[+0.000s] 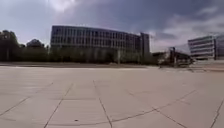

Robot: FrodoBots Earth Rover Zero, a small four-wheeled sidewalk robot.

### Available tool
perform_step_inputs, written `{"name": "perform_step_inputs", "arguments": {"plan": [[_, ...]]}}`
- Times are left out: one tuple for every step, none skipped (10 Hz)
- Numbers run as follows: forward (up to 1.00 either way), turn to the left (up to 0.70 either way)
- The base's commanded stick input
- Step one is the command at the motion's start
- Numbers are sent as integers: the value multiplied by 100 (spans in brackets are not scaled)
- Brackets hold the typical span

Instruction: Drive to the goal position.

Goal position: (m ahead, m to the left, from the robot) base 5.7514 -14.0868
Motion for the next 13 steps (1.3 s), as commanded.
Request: {"name": "perform_step_inputs", "arguments": {"plan": [[100,-36],[100,-36],[100,-36],[100,-36],[100,-36],[100,-36],[100,-36],[100,-36],[100,-36],[100,-36],[100,-36],[100,-36],[100,-36]]}}
